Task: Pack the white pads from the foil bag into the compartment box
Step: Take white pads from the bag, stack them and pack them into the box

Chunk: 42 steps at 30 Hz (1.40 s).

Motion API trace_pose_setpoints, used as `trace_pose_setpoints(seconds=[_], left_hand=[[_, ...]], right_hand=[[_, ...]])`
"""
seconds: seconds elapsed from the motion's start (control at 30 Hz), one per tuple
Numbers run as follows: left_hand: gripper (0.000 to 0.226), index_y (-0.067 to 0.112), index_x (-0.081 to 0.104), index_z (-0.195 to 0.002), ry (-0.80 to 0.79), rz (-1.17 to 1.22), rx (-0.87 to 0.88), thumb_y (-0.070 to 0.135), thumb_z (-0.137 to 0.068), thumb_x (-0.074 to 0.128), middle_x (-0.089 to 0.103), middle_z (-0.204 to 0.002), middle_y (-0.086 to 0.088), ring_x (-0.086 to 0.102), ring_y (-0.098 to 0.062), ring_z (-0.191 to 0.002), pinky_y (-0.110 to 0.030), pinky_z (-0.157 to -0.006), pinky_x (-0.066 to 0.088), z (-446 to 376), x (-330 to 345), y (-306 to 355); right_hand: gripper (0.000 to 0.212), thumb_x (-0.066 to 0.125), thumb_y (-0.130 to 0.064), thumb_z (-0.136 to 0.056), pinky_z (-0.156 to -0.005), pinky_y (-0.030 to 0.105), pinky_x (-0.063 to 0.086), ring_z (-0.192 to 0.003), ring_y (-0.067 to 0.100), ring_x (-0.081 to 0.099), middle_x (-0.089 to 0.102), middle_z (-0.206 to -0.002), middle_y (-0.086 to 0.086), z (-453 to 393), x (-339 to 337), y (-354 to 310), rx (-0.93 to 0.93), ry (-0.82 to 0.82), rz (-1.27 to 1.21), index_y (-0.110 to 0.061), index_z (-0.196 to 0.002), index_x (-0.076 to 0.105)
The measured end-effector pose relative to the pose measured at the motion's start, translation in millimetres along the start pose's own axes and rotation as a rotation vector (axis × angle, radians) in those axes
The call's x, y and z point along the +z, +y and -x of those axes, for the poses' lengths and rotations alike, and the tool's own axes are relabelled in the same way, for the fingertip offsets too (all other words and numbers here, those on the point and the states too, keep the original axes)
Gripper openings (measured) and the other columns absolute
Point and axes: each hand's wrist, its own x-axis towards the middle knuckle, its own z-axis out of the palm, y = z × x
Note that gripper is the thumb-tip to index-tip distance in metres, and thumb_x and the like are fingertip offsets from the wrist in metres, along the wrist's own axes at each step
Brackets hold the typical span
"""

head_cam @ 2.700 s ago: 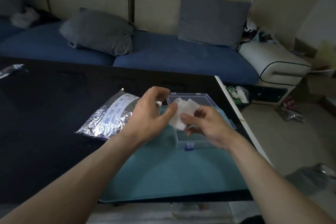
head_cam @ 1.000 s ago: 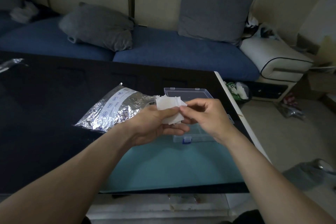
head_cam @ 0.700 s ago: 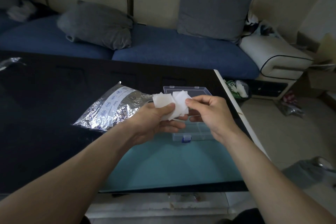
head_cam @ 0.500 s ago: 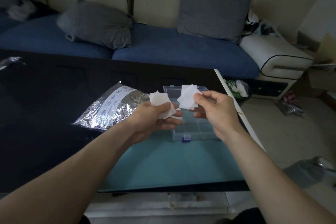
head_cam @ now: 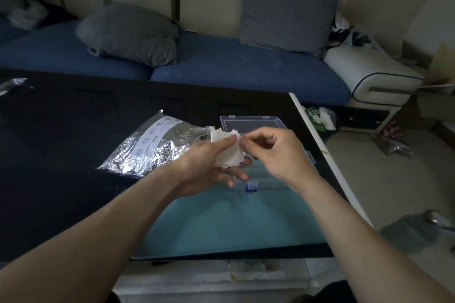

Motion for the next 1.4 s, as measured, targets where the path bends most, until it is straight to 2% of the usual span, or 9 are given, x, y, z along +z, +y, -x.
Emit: trace_pose_setpoints(seconds=[0.2, 0.43, 0.53, 0.63, 0.73, 0.87, 1.03, 1.23, 1.4], left_hand=[[0.033, 0.002, 0.057, -0.112, 0.062, -0.035, -0.012, 0.031, -0.105, 0.041, 0.066, -0.082, -0.014, 0.058, -0.027, -0.058, -0.027, -0.041, 0.045, 0, 0, -2], [0.04, 0.003, 0.063, -0.11, -0.165, -0.036, -0.082, 0.037, -0.089, 0.06, 0.062, -0.088, -0.016, 0.061, -0.03, -0.07, -0.031, -0.052, 0.053, 5, -1, -1], [0.03, 0.001, 0.064, -0.103, -0.179, 0.032, -0.089, 0.027, -0.09, 0.057, 0.061, -0.085, -0.018, 0.06, -0.031, -0.071, -0.033, -0.057, 0.054, 5, 2, -1], [0.027, 0.001, 0.061, -0.105, -0.188, 0.141, -0.085, 0.021, -0.087, 0.057, 0.06, -0.097, -0.021, 0.06, -0.036, -0.087, -0.041, -0.078, 0.057, 3, 2, -1], [0.02, 0.01, 0.062, -0.102, -0.236, 0.186, -0.067, 0.02, -0.086, 0.057, 0.061, -0.109, -0.023, 0.059, -0.037, -0.097, -0.047, -0.094, 0.047, 4, 5, -1], [0.019, 0.018, 0.074, -0.087, -0.16, 0.189, -0.025, 0.021, -0.09, 0.055, 0.061, -0.109, -0.019, 0.063, -0.026, -0.091, -0.039, -0.086, 0.051, 0, 9, -5], [0.009, 0.016, 0.072, -0.076, -0.006, 0.172, -0.012, 0.021, -0.081, 0.067, 0.058, -0.073, -0.005, 0.06, -0.02, -0.072, -0.038, -0.077, 0.053, 0, 11, -7], [0.028, 0.007, 0.063, -0.108, -0.172, 0.108, -0.089, 0.022, -0.085, 0.065, 0.062, -0.103, -0.016, 0.063, -0.026, -0.091, -0.037, -0.085, 0.054, 1, 9, -9], [0.027, 0.011, 0.062, -0.099, -0.037, 0.148, -0.037, 0.016, -0.077, 0.078, 0.06, -0.093, -0.012, 0.065, -0.02, -0.082, -0.035, -0.074, 0.058, -5, 9, -11]], right_hand=[[0.011, 0.069, -0.013, -0.094, -0.053, 0.011, 0.044, -0.055, -0.001, 0.059, 0.07, -0.073, -0.007, -5, -5, 3, -0.014, 0.143, 0.004, -0.021, -0.087, 0.071], [0.01, 0.076, -0.01, -0.087, -0.064, 0.016, 0.051, -0.062, 0.002, 0.065, 0.072, -0.071, -0.008, -1, -11, 2, -0.089, -0.105, 0.034, -0.013, -0.096, 0.076], [0.035, 0.072, -0.004, -0.088, -0.073, 0.027, 0.056, -0.083, 0.001, 0.063, 0.067, -0.101, -0.009, -2, -5, 2, -0.074, -0.031, 0.108, -0.027, -0.114, 0.068], [0.061, 0.073, -0.008, -0.082, -0.085, 0.021, 0.052, -0.114, 0.001, 0.057, 0.058, -0.128, -0.01, 1, -6, 1, -0.053, -0.226, 0.094, -0.032, -0.135, 0.054], [0.082, 0.089, -0.025, -0.07, -0.093, 0.022, 0.052, -0.121, 0.001, 0.056, 0.057, -0.13, -0.015, 5, 1, 3, -0.089, -0.3, 0.236, -0.032, -0.141, 0.049], [0.049, 0.091, -0.022, -0.068, -0.084, 0.019, 0.051, -0.099, 0.002, 0.063, 0.068, -0.104, -0.01, 1, 6, 0, -0.197, -0.162, 0.31, -0.024, -0.112, 0.069], [0.099, 0.095, -0.033, -0.061, -0.097, 0.004, 0.033, -0.125, -0.005, 0.044, 0.045, -0.141, -0.015, 5, 3, -5, -0.177, -0.25, 0.413, -0.034, -0.146, 0.044], [0.07, 0.098, -0.034, -0.055, -0.083, 0.01, 0.045, -0.102, -0.004, 0.059, 0.065, -0.113, -0.017, 6, 2, -11, -0.184, -0.21, 0.41, -0.03, -0.117, 0.064], [0.095, 0.097, -0.039, -0.056, -0.1, 0.019, 0.043, -0.12, 0.0, 0.054, 0.059, -0.133, -0.013, 7, 1, -9, -0.154, -0.229, 0.428, -0.029, -0.139, 0.053]])
